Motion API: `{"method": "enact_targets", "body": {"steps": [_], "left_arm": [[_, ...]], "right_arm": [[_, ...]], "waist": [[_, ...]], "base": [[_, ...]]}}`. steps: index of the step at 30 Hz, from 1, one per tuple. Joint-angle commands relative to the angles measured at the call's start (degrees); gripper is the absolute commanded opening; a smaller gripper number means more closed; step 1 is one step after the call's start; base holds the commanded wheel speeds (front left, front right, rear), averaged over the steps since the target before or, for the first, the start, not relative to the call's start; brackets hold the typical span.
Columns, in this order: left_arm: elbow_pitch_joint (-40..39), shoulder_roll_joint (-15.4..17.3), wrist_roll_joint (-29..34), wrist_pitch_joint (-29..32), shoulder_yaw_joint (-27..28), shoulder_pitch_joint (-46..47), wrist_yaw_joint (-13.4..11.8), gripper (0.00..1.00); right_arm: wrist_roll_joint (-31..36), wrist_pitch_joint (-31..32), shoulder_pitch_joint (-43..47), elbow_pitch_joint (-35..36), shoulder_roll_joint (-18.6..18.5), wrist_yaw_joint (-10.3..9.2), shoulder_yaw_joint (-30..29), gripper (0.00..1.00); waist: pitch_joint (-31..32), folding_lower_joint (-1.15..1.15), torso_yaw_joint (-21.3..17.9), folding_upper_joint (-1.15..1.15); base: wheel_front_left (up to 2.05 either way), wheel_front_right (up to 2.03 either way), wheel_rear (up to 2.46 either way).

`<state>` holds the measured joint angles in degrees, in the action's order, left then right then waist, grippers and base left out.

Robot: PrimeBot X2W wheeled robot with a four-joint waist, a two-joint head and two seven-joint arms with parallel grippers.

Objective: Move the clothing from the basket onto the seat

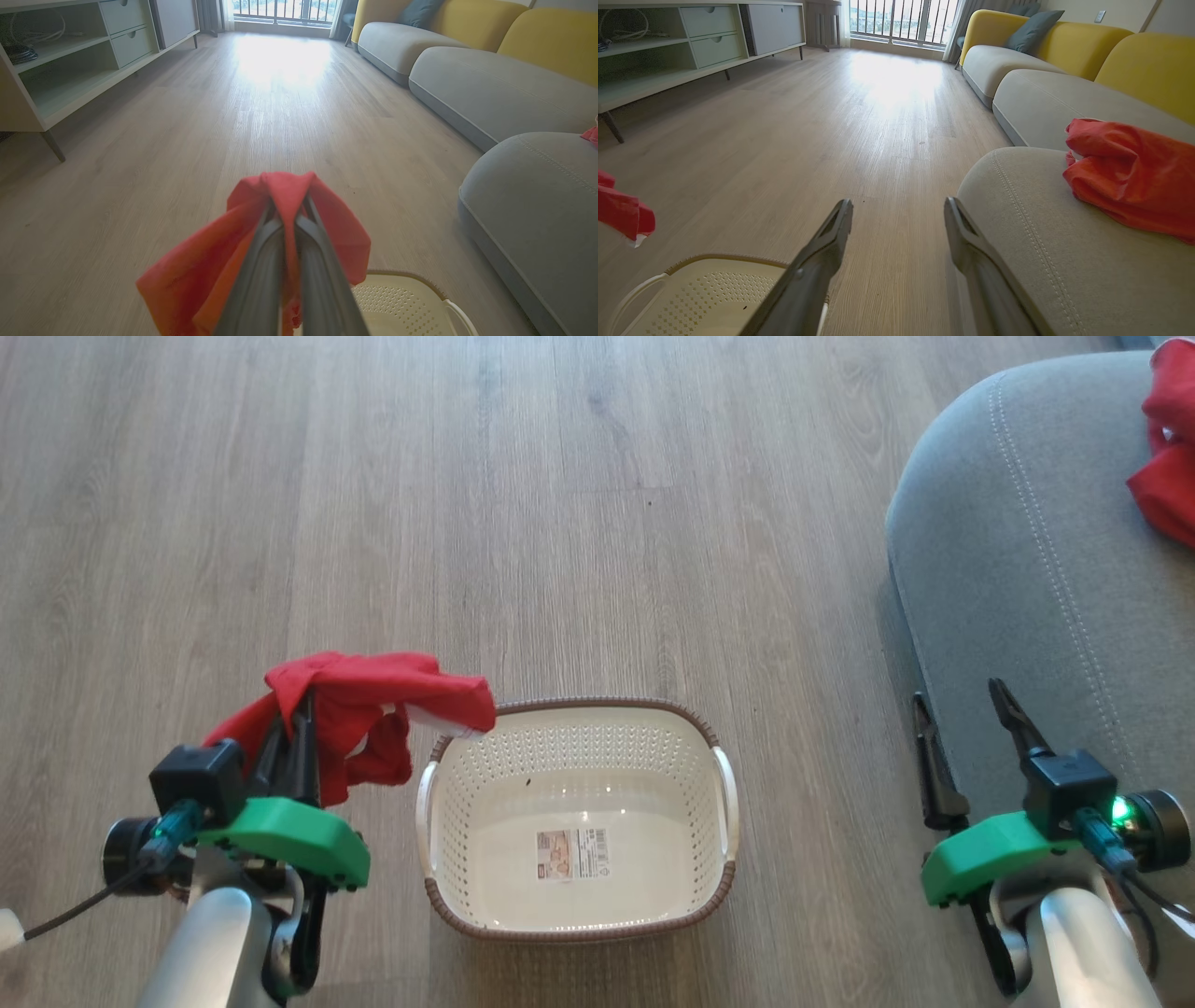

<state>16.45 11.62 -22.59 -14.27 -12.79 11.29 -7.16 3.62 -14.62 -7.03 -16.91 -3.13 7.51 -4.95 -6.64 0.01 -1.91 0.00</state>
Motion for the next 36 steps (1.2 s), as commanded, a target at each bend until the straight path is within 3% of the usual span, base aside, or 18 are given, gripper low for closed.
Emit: {"method": "enact_targets", "body": {"steps": [1, 12, 14, 19, 22, 36], "left_arm": [[-2.01, 0.77, 0.59, -0.73, 2.58, 0.86, 0.28, 0.0], [-2.12, 0.03, 1.73, -0.73, 2.29, 1.1, 2.21, 0.0], [-2.49, -0.01, 2.03, -0.73, 1.58, 1.34, 2.81, 0.0], [-4.3, -0.33, 3.23, 0.64, -1.91, 2.22, 4.6, 0.0], [-5.42, -1.24, 3.9, 1.86, -4.62, 2.92, 5.78, 0.0], [-5.83, -6.92, 4.77, 3.65, -15.1, 7.05, 9.49, 0.0]], "right_arm": [[0.26, -0.38, -0.72, 1.67, -0.71, -0.02, 1.73, 1.0], [-0.58, -0.38, -1.51, 1.18, -1.85, -0.02, 5.57, 1.0], [-1.43, -0.38, -2.35, 0.69, -2.8, -0.02, 10.2, 1.0], [-8.14, -0.38, -7.1, -2.02, -7.55, -0.02, 29.57, 1.0], [-11.73, -0.38, -11.04, -2.26, -10.09, -0.02, 37.22, 1.0], [-19.49, -0.38, -20.65, -3.12, -14.0, -0.02, 50.06, 1.0]], "waist": [[0.17, -0.01, 0.08, 0.0], [0.87, -0.01, 0.52, 0.0], [1.01, -0.01, 0.48, 0.0], [1.84, -0.01, 0.65, 0.0], [2.43, -0.01, 1.49, 0.0], [3.12, -0.01, 6.33, 0.0]], "base": [[0.0, 0.0, 0.0], [0.0, 0.0, 0.0], [0.0, 0.0, 0.0], [0.0, 0.0, 0.0], [0.0, 0.0, 0.0], [0.0, 0.0, 0.0]]}}
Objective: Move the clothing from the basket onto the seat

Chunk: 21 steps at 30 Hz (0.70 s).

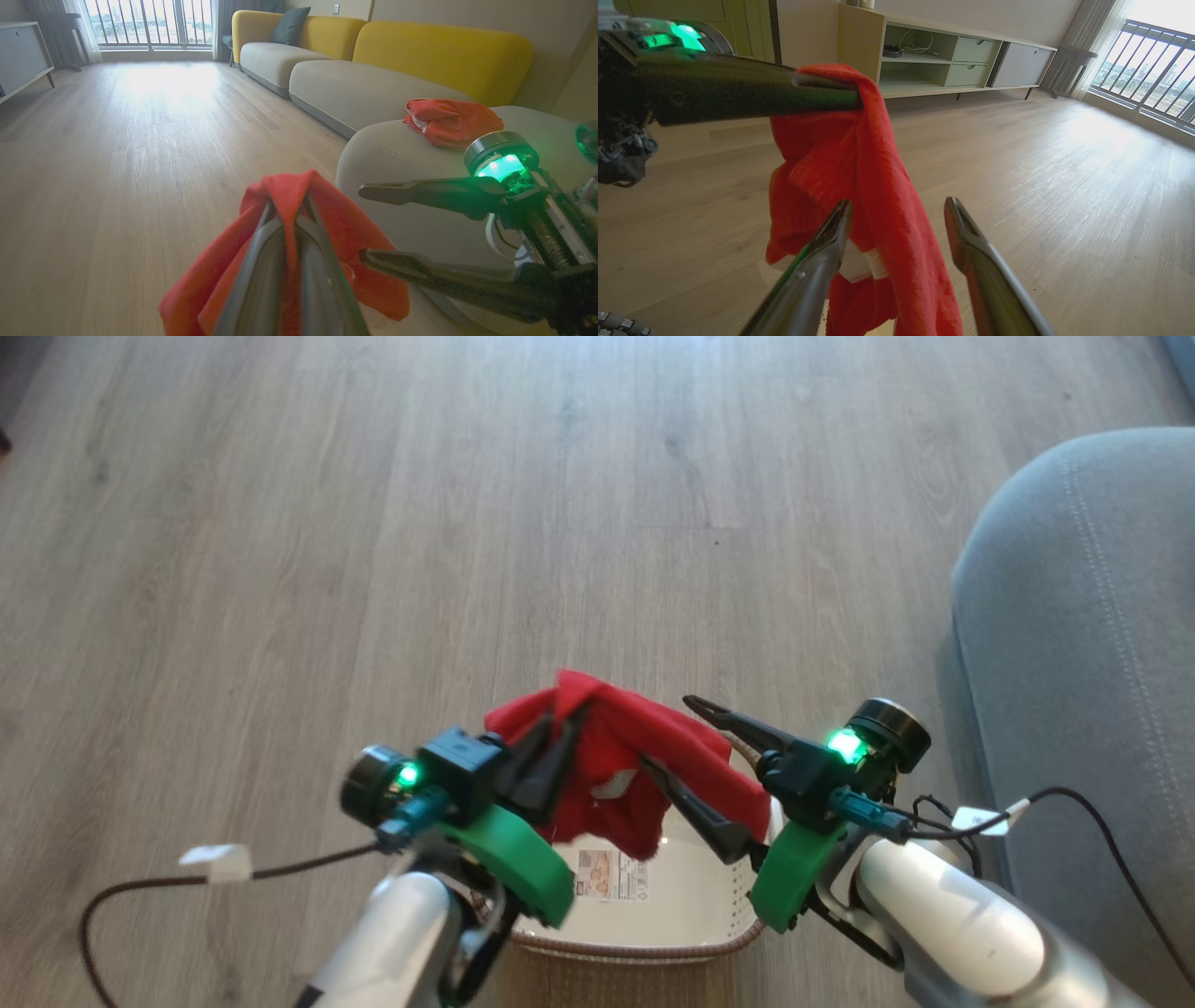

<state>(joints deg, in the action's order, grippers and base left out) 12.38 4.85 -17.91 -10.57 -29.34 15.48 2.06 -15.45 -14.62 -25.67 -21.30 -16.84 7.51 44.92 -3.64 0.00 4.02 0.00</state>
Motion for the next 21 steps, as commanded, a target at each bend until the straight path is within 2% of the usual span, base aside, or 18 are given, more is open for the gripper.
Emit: {"method": "enact_targets", "body": {"steps": [1, 9, 11, 12, 17, 18, 19, 20, 21], "left_arm": [[-1.81, -0.34, 0.02, 0.08, 0.68, 2.89, 0.55, 0.0], [-2.89, -0.93, -2.12, 1.53, -3.97, 2.56, 3.09, 0.0], [-2.81, -0.98, -2.66, 1.6, -4.53, 2.65, 3.4, 0.0], [-2.69, -0.99, -2.79, 1.6, -4.72, 2.75, 3.48, 0.0], [-1.95, -0.89, -3.71, 1.04, -4.49, 3.19, 3.64, 0.0], [-1.57, -0.92, -4.17, 0.81, -4.19, 3.18, 3.64, 0.08], [-1.02, -0.82, -4.24, 0.61, -4.09, 3.28, 3.65, 0.33], [-0.44, -0.72, -4.24, 0.31, -4.0, 3.36, 3.64, 0.49], [0.15, -0.7, -4.32, -0.06, -3.84, 3.42, 3.6, 0.84]], "right_arm": [[-0.7, -0.38, -2.24, 1.05, -0.25, -0.02, 0.48, 1.0], [-3.93, -0.38, -3.4, -1.82, 0.74, -0.02, 2.41, 1.0], [-5.04, -0.38, -3.99, -3.35, 0.93, -0.02, 3.63, 0.13], [-6.03, -0.38, -4.16, -3.79, 1.22, -0.02, 3.57, 0.0], [-7.57, -0.38, -5.1, -3.99, 1.27, -0.02, 2.64, 0.0], [-7.59, -0.38, -5.03, -3.63, 1.15, -0.02, 1.92, 0.0], [-7.68, -0.38, -4.79, -3.31, 0.94, -0.02, 1.33, 0.0], [-7.7, -0.38, -4.53, -3.05, 0.65, -0.02, 0.73, 0.0], [-7.74, -0.38, -4.24, -2.72, 0.35, -0.02, -0.08, 0.0]], "waist": [[0.14, 0.0, 0.62, 0.0], [0.45, 0.0, 1.72, 0.0], [0.54, 0.0, 1.9, 0.0], [0.56, 0.0, 1.93, 0.0], [0.44, 0.0, 1.82, 0.0], [0.41, 0.0, 1.73, 0.0], [0.38, 0.0, 1.63, 0.0], [0.31, 0.0, 1.44, 0.0], [0.22, 0.0, 1.17, 0.0]], "base": [[0.0, 0.0, 0.0], [0.0, 0.0, 0.0], [0.0, 0.0, 0.0], [0.0, 0.0, 0.0], [0.0, 0.0, 0.0], [0.0, 0.0, 0.0], [0.0, 0.0, 0.0], [0.0, 0.0, 0.0], [0.0, 0.0, 0.0]]}}
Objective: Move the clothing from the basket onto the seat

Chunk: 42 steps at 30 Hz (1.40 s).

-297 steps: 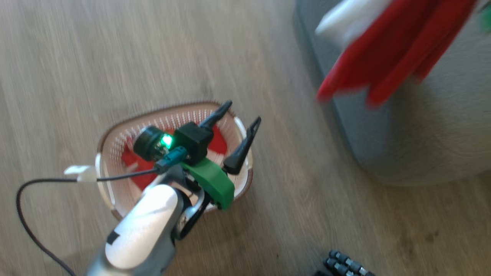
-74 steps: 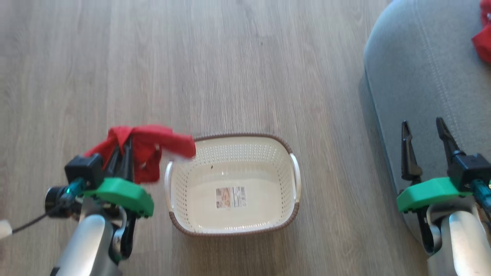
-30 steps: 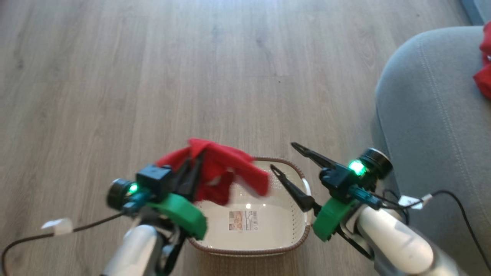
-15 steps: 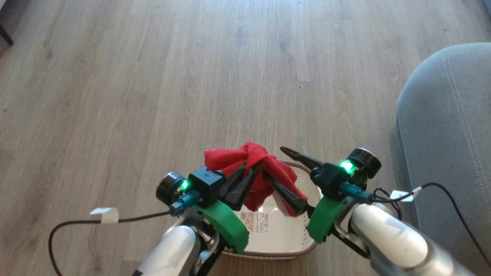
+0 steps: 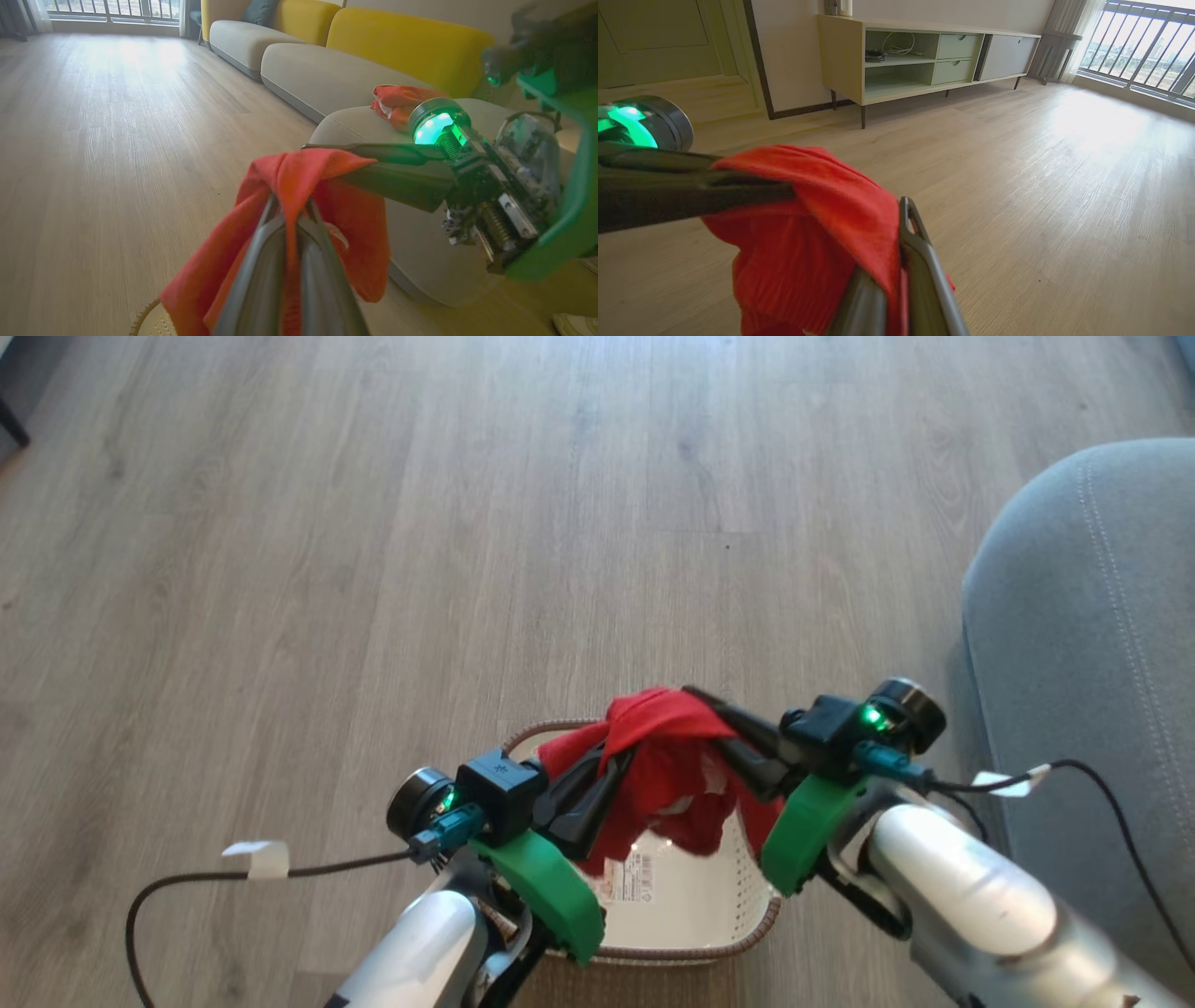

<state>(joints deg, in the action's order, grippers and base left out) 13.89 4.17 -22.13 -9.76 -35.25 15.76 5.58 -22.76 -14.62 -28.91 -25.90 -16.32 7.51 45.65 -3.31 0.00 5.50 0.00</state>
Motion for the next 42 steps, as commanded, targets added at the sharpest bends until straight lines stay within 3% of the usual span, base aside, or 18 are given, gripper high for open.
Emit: {"method": "enact_targets", "body": {"steps": [1, 7, 20, 25, 35, 42], "left_arm": [[-0.78, 0.04, -0.08, -1.3, 2.22, 3.19, 0.01, 1.0], [2.57, 0.19, 0.29, -3.41, 2.48, 2.95, -0.38, 1.0], [5.83, -0.71, 0.78, -5.09, 1.12, 3.63, -0.44, 1.0], [6.67, -0.95, 0.7, -5.19, 0.22, 3.91, -0.26, 1.0], [6.37, -1.15, 1.12, -5.23, -0.26, 5.14, -0.23, 1.0], [5.67, -0.75, 2.58, -5.23, 0.39, 8.51, -0.9, 1.0]], "right_arm": [[-0.41, -0.38, -0.69, 2.28, -0.49, -0.02, -1.66, 0.0], [0.58, -0.38, 1.79, 4.9, -2.23, -0.02, -6.99, 0.0], [2.74, -0.38, 6.14, 10.44, -4.0, -0.02, -15.4, 0.0], [3.2, -0.38, 7.6, 11.74, -4.2, -0.02, -17.93, 0.0], [3.52, -0.38, 8.13, 14.24, -4.88, -0.02, -24.08, 0.0], [3.09, -0.38, 0.99, 12.48, -6.54, -0.02, -31.03, 0.0]], "waist": [[-0.23, 0.0, -0.68, 0.0], [-0.55, 0.0, -4.52, 0.0], [-2.36, 0.0, -18.08, 0.0], [-3.0, 0.0, -21.5, 0.0], [-6.41, 0.0, -22.05, 0.0], [-14.61, 0.0, -19.24, 0.0]], "base": [[0.0, 0.0, 0.0], [0.0, 0.0, 0.0], [0.0, 0.0, 0.0], [0.0, 0.0, 0.0], [0.0, 0.0, 0.0], [0.0, 0.0, 0.0]]}}
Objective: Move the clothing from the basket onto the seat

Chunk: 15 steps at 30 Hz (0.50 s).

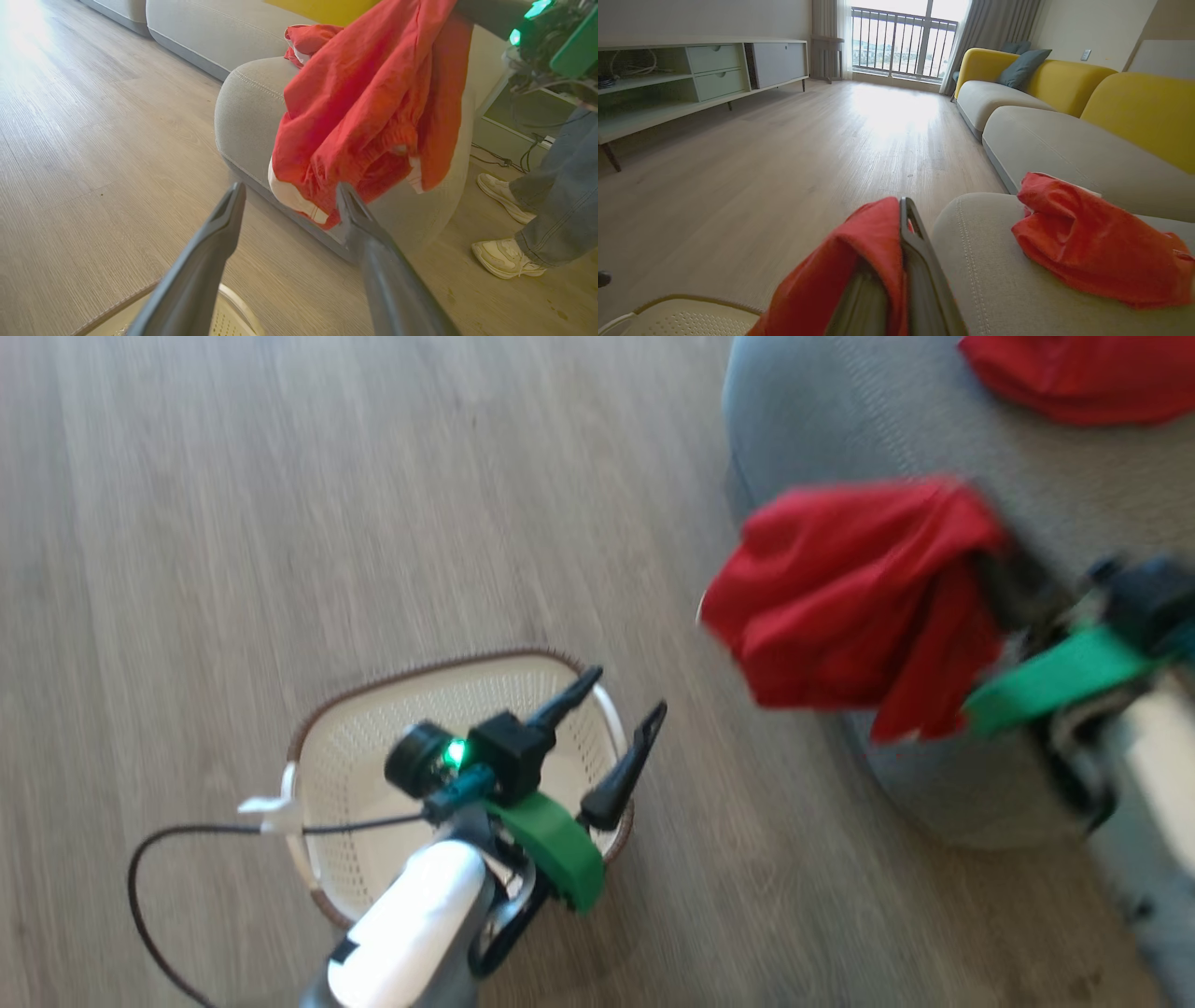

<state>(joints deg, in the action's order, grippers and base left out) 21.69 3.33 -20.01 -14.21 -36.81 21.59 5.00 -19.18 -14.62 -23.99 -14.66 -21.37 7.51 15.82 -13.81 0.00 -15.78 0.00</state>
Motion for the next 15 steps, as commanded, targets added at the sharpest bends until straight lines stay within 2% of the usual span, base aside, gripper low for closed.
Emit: {"method": "enact_targets", "body": {"steps": [1, 6, 11, 12, 15], "left_arm": [[-2.38, 0.16, 0.62, -0.78, 2.13, 3.27, -0.5, 1.0], [-4.07, 2.2, 2.32, 0.03, 2.88, 7.22, -1.16, 1.0], [-6.34, 3.79, 2.92, 0.62, 4.57, 10.28, -2.38, 1.0], [-6.34, 3.79, 2.92, 0.62, 4.57, 10.28, -2.38, 1.0], [-7.8, 4.59, 2.67, 0.89, 5.72, 11.02, -3.13, 1.0]], "right_arm": [[-0.9, -0.38, -5.91, 0.55, -1.95, -0.02, -2.37, 0.0], [-2.74, -0.38, -20.04, -5.25, -3.87, -0.02, -10.27, 0.0], [-3.39, 0.65, -37.96, -12.22, -8.95, -0.02, -19.53, 0.0], [-3.39, 0.65, -37.96, -12.22, -8.95, -0.02, -19.53, 0.0], [-1.64, 1.96, -48.25, -16.64, -13.15, -0.02, -27.11, 0.0]], "waist": [[-5.77, 0.0, 2.53, 0.0], [-16.07, 0.0, 4.6, 0.0], [-24.7, 0.0, 6.27, 0.0], [-24.7, 0.0, 6.27, 0.0], [-28.91, 0.0, 7.05, 0.0]], "base": [[0.0, 0.0, 0.0], [0.0, 0.0, 0.0], [0.0, 0.0, 0.0], [0.0, 0.0, 0.0], [0.0, 0.0, 0.0]]}}
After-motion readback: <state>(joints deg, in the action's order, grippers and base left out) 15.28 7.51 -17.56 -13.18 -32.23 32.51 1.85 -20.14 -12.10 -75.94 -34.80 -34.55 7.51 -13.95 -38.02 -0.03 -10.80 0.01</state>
